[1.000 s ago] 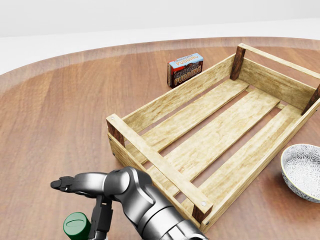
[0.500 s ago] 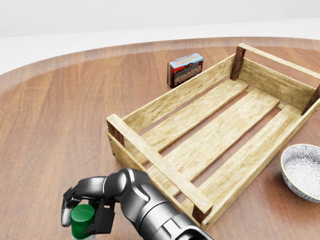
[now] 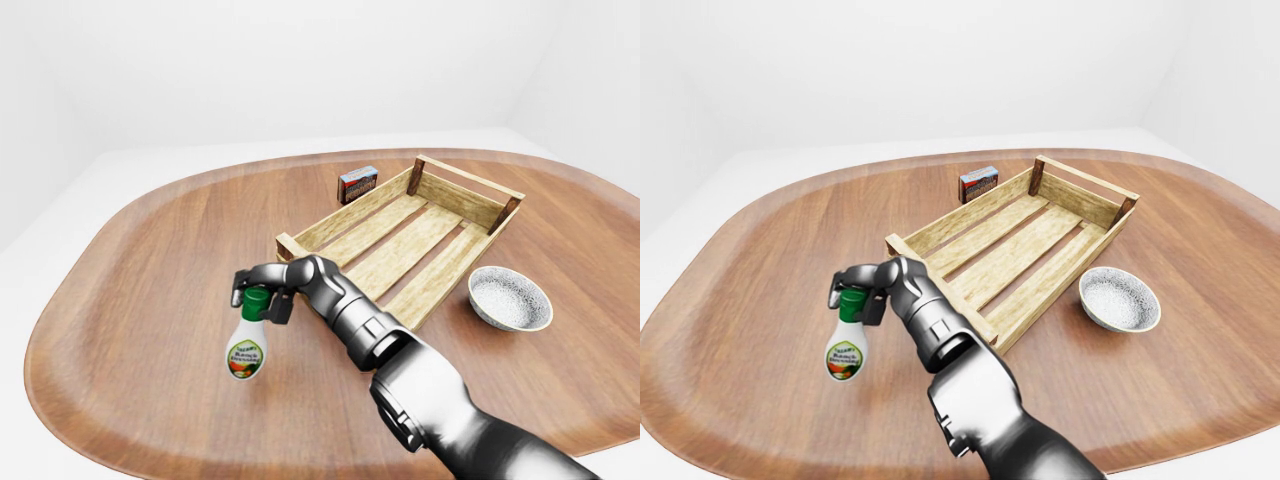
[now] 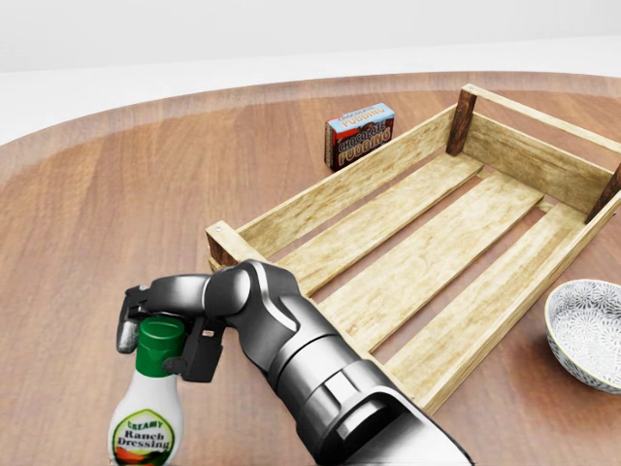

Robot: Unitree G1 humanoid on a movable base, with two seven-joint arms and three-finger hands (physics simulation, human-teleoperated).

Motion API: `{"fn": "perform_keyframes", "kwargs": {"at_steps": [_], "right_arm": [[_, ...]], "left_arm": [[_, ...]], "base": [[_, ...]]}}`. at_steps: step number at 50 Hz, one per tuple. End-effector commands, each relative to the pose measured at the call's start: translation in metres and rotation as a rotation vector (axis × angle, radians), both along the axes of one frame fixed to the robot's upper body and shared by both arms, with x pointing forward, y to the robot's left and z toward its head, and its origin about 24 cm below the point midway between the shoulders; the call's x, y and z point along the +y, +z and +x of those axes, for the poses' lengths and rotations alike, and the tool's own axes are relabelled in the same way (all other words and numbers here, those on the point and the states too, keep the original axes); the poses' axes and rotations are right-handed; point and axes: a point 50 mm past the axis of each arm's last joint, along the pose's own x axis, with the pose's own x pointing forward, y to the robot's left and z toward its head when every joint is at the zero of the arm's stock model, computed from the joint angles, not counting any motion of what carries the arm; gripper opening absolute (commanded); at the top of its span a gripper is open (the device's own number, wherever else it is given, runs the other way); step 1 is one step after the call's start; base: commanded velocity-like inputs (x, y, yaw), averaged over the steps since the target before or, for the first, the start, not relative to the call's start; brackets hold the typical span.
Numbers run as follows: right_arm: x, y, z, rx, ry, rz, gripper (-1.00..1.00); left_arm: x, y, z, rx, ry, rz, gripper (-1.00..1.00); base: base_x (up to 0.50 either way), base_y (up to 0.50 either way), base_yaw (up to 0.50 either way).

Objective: Pick up the salad dressing and put it in the tray.

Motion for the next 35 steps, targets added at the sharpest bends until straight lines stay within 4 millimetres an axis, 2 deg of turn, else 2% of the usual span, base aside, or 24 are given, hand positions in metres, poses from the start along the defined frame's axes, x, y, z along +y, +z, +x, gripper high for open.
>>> {"fn": "perform_keyframes", "kwargs": {"at_steps": [1, 7, 20, 22, 26, 27, 31, 35], "right_arm": [[0.000, 0.071, 0.025, -0.159, -0.021, 0.112, -0.98], [-0.002, 0.119, 0.035, -0.246, -0.031, 0.191, -0.98], [-0.016, 0.170, 0.045, -0.312, -0.067, 0.282, -0.98], [-0.024, 0.188, 0.049, -0.346, -0.086, 0.293, -0.97], [-0.037, 0.204, 0.054, -0.379, -0.120, 0.290, -0.97], [-0.045, 0.210, 0.057, -0.398, -0.141, 0.282, -0.98], [-0.064, 0.216, 0.064, -0.418, -0.190, 0.267, -0.97], [-0.092, 0.213, 0.073, -0.435, -0.264, 0.220, -0.98]], "left_arm": [[-0.001, -0.001, 0.001, 0.002, -0.004, 0.004, 1.00], [-0.002, 0.000, 0.001, 0.002, -0.006, 0.005, 1.00], [-0.002, -0.001, 0.001, 0.003, -0.006, 0.005, 1.00], [-0.002, -0.001, 0.001, 0.004, -0.007, 0.004, 1.00], [-0.001, -0.002, 0.002, 0.008, -0.007, 0.002, 1.00], [-0.001, -0.002, 0.002, 0.006, -0.006, 0.000, 1.00], [-0.001, -0.003, 0.003, 0.013, -0.008, -0.003, 1.00], [-0.001, -0.005, 0.004, 0.020, -0.011, -0.003, 1.00]], "base": [[0.00, 0.00, 0.00], [0.00, 0.00, 0.00], [0.00, 0.00, 0.00], [0.00, 0.00, 0.00], [0.00, 0.00, 0.00], [0.00, 0.00, 0.00], [0.00, 0.00, 0.00], [0.00, 0.00, 0.00]]}}
